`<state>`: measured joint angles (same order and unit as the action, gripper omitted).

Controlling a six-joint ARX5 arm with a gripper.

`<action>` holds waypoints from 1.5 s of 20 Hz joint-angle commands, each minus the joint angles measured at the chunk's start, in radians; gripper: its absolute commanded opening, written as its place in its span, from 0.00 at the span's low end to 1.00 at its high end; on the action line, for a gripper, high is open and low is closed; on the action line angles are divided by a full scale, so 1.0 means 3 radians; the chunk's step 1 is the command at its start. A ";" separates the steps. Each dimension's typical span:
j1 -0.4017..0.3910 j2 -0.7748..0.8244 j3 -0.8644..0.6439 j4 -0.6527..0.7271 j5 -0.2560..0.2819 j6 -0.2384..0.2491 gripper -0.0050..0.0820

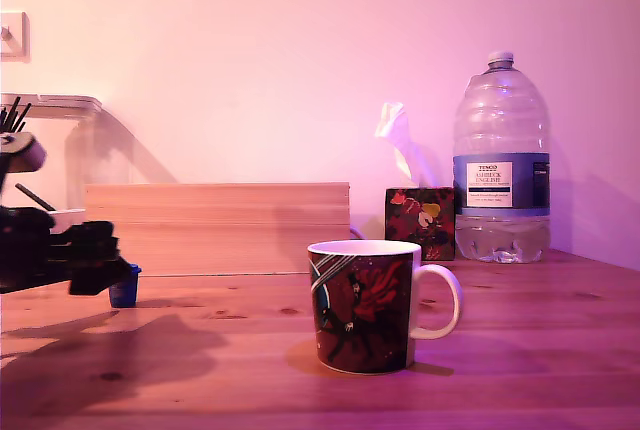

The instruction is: Pick up the coffee capsules from the table one by one and drop them inside the nearest coffee cup

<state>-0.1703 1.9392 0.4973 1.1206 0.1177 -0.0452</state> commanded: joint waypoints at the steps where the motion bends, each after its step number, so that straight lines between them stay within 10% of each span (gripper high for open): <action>1: -0.0009 0.0067 0.0081 -0.0128 -0.0024 0.0055 0.71; 16: -0.0009 0.0346 0.0496 -0.0507 -0.0022 0.0050 0.68; 23: -0.0009 0.0346 0.0510 -0.0504 -0.0020 0.0064 0.27; 30: -0.0006 0.0346 0.0510 -0.0584 -0.0022 0.0066 0.08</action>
<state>-0.1703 2.0228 0.6521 0.9466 0.1104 -0.0296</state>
